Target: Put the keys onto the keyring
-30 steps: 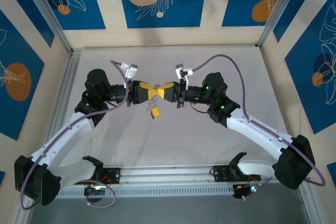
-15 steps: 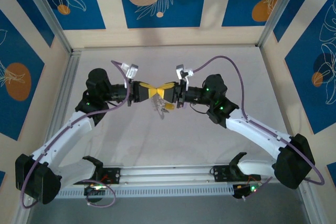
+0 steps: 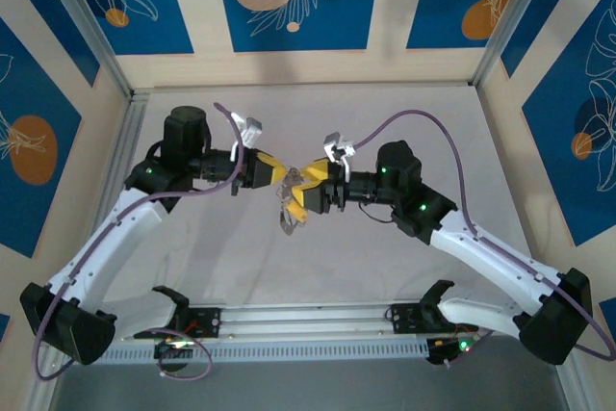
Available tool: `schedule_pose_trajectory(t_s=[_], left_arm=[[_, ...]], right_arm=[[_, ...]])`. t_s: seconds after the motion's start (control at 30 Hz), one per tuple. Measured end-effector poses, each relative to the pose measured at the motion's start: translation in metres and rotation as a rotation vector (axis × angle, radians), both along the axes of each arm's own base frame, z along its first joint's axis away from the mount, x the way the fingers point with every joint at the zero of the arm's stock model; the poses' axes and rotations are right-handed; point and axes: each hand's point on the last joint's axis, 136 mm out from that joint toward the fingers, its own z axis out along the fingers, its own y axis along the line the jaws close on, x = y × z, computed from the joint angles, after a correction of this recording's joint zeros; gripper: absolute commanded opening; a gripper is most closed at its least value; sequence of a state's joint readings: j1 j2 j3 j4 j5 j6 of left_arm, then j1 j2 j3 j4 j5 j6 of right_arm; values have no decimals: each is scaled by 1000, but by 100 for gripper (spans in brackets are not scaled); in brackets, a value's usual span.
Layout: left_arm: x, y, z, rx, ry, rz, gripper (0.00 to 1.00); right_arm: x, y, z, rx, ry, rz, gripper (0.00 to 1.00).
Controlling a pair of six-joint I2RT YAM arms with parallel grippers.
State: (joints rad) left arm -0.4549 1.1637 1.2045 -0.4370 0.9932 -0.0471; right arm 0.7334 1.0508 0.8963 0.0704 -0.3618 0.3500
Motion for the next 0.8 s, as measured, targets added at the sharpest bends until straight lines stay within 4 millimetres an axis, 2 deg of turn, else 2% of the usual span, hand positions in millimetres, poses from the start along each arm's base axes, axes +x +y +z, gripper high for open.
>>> schedule_pose_trajectory(t_s=[0.13, 0.27, 0.5, 0.6, 0.7, 0.8], left_arm=[[-7, -6, -8, 92, -40, -28, 0], [-16, -12, -27, 168, -28, -67, 0], [-20, -10, -42, 220, -1, -84, 0], [-23, -10, -44, 229, 2, -93, 0], [-27, -10, -47, 245, 5, -102, 0], [-32, -9, -52, 270, 5, -113, 0]], right_arm=[[-2, -6, 2, -92, -34, 0, 61], [-3, -4, 9, -134, -69, 29, 53], [-2, 3, -19, -209, -9, 77, 50], [0, 1, -21, -216, 1, 73, 49], [3, -3, -23, -221, 5, 67, 41], [2, -5, -25, -226, 9, 80, 39]])
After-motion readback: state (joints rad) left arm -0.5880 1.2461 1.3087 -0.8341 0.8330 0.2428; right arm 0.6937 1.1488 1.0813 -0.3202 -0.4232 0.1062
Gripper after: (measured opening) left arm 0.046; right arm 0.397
